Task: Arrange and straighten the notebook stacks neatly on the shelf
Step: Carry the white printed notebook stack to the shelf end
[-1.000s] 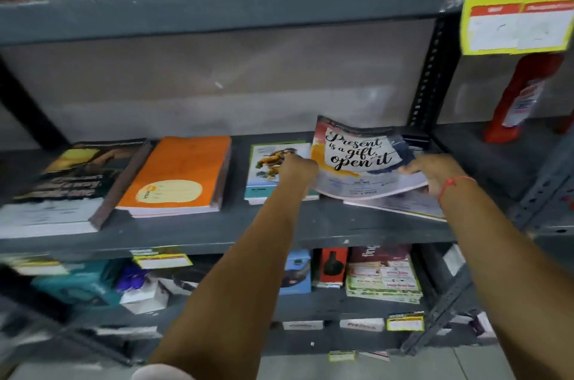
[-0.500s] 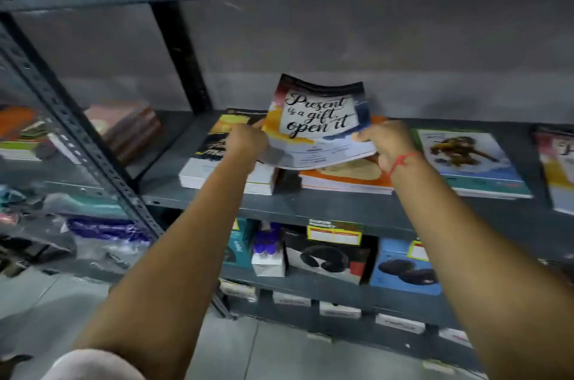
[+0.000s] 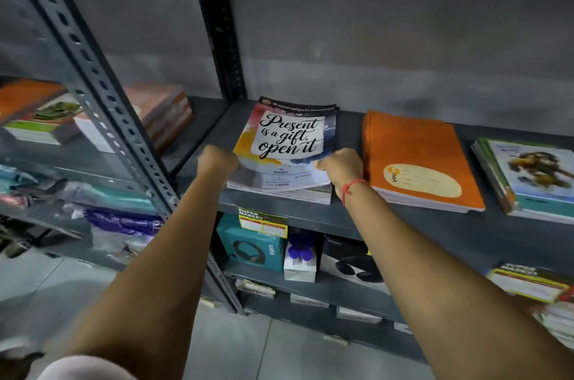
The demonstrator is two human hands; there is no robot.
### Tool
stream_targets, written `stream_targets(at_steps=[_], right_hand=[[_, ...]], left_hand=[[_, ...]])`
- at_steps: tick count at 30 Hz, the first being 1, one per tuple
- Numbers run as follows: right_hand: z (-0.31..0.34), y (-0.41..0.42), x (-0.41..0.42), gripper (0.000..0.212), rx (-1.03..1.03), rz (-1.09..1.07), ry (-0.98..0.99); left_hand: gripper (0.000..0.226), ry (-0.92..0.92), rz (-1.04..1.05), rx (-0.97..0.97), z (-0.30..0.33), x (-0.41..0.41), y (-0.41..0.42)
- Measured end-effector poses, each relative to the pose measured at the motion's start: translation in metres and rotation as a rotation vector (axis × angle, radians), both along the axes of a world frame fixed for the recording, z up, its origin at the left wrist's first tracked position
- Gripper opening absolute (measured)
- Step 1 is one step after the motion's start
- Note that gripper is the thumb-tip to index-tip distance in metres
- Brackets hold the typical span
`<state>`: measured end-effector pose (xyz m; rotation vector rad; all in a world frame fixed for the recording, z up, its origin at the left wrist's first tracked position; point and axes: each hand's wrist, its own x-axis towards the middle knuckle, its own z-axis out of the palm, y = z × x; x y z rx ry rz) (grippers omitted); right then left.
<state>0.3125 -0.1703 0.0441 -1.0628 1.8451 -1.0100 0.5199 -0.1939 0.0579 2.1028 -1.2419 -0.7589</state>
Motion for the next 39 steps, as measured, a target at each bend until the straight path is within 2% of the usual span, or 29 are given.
stream_targets(at_steps=[5,9,13,18,20,23,27,33,36,39], right_hand=[[-0.014,0.007,-0.004,0.040,0.029,0.071,0.184],[-0.010,0.011,-0.003,0.055,0.023,0.088,0.260],[0.008,0.020,-0.015,0.042,-0.158,0.037,0.329],[0.040,0.034,-0.079,0.043,-0.314,-0.148,0.332],[0.043,0.046,-0.119,0.044,-0.327,-0.230,0.331],[0.042,0.067,-0.184,0.039,-0.336,-0.380,0.345],[0.035,0.101,-0.280,0.031,-0.279,-0.570,0.339],[0.022,0.157,-0.425,0.028,-0.181,-0.709,0.408],[0.005,0.177,-0.490,0.032,-0.002,-0.692,0.433],[-0.018,0.193,-0.534,0.042,0.263,-0.621,0.384]], left_hand=[[0.035,-0.109,-0.052,0.042,-0.015,0.003,-0.004],[0.038,-0.282,-0.130,0.103,-0.008,0.001,-0.004],[0.035,-0.388,-0.136,-0.007,0.006,-0.024,-0.007],[0.022,-0.285,-0.302,-0.280,0.036,-0.120,0.005],[0.025,-0.222,-0.396,-0.383,0.042,-0.172,0.014],[0.030,-0.104,-0.492,-0.430,0.045,-0.255,0.033],[0.029,0.009,-0.611,-0.378,0.039,-0.366,0.076],[0.027,0.071,-0.882,-0.219,0.014,-0.527,0.131],[0.026,0.022,-1.116,-0.051,0.001,-0.585,0.163],[0.024,-0.029,-1.123,0.102,-0.015,-0.623,0.182]])
